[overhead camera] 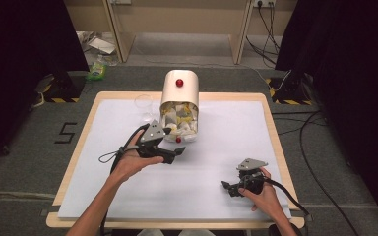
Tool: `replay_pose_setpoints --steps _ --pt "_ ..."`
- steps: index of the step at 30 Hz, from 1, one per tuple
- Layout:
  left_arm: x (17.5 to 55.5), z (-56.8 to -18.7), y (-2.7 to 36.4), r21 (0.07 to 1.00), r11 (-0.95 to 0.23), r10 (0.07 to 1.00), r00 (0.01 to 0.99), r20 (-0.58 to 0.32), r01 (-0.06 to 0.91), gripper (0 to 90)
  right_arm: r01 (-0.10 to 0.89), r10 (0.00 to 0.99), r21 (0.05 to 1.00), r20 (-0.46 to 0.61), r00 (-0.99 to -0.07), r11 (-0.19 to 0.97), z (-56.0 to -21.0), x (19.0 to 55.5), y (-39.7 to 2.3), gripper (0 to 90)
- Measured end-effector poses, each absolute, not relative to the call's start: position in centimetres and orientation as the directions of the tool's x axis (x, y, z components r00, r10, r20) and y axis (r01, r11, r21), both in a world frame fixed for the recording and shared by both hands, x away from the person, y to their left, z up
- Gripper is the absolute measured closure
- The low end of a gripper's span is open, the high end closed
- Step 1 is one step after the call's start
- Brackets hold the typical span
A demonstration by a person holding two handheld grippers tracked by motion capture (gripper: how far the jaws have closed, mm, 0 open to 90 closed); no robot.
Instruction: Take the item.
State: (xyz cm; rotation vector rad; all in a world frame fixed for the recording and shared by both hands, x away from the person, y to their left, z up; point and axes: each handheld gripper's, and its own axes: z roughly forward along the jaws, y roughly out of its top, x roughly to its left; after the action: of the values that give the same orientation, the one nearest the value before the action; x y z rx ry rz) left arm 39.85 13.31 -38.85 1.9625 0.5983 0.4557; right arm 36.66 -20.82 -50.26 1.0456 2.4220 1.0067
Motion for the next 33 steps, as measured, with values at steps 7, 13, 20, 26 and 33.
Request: replay_pose_setpoints --steps 7,13,20,26,33 --pt "39.50 -38.99 13.35 0.898 -0.384 0.588 0.806 0.059 0.214 19.2 0.508 0.731 0.712 -0.011 -0.683 0.485 -50.26 36.66 -20.82 6.7" --pt "39.26 -39.07 13.25 0.897 -0.386 0.586 0.808 0.057 0.217 19.3 0.507 0.731 0.712 -0.011 -0.683 0.485 -50.26 36.66 -20.82 6.7" --pt "39.09 -39.13 13.18 0.898 -0.384 0.583 0.811 0.053 0.217 19.3 0.508 0.731 0.712 -0.011 -0.682 0.485 -50.26 36.66 -20.82 6.6" --pt "39.01 -39.14 13.21 0.896 -0.384 0.579 0.814 0.047 0.222 19.4 0.508 0.731 0.712 -0.011 -0.683 0.485 -50.26 36.66 -20.82 6.6" --pt "38.97 -39.11 13.25 0.894 -0.387 0.572 0.819 0.040 0.227 19.8 0.508 0.731 0.712 -0.011 -0.682 0.485 -50.26 36.66 -20.82 6.6"
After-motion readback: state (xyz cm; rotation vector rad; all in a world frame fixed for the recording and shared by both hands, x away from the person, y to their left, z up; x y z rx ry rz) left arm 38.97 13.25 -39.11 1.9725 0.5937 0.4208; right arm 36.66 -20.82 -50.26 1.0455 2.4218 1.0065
